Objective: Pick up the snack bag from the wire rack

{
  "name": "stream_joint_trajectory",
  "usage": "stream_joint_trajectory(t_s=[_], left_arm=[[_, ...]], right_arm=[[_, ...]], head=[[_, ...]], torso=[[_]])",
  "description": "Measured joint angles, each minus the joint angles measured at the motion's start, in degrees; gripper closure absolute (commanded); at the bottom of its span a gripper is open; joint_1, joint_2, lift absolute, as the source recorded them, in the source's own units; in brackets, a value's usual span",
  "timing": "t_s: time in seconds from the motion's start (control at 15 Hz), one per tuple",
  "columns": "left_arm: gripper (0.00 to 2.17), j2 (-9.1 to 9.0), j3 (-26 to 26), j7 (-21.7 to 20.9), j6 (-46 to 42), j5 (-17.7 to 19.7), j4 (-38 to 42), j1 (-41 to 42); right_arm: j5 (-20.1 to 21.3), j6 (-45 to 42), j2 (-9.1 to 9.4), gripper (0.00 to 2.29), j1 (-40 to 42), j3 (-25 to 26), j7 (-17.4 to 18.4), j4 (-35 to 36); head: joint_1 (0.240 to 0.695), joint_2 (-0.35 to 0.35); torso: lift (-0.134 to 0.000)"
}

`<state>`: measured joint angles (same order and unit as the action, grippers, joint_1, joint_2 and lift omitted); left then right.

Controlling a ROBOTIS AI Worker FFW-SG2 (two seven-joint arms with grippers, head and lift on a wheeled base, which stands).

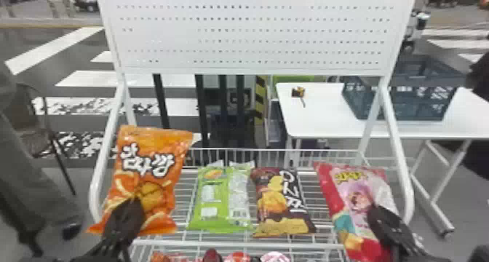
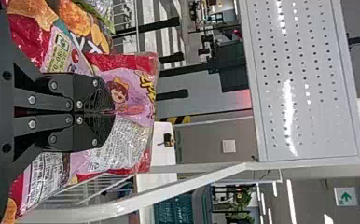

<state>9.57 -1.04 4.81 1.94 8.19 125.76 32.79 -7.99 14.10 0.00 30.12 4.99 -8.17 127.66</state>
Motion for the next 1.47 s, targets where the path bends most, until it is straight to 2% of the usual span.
stream_joint_trajectory(t_s=[0.2, 0.4, 0.67, 1.47], left_arm=[[2.11, 0.15, 0.0, -0.1, 0.0, 0.3, 0.1, 0.0], [2.11, 0.31, -0.2, 0.0, 0.0, 0.4, 0.1, 0.0], [2.11, 0.38, -0.3, 0.0, 0.0, 0.5, 0.1, 0.2], [2.11, 0.36, -0.3, -0.1, 0.0, 0.5, 0.7, 0.7]], right_arm=[[-1.4, -7.4, 0.0, 2.22, 8.5, 1.6, 0.0, 4.1], [-2.0, -12.9, 0.0, 2.22, 13.3, 3.1, -0.2, 7.1], [-2.0, -15.6, 0.0, 2.22, 14.3, 3.7, -1.1, 7.5], [-1.9, -15.7, 0.0, 2.22, 14.9, 3.5, -1.2, 7.3]], head=[[0.499, 0.0], [0.499, 0.0], [0.499, 0.0], [0.499, 0.0]], torso=[[0.0], [0.0], [0.0], [0.0]])
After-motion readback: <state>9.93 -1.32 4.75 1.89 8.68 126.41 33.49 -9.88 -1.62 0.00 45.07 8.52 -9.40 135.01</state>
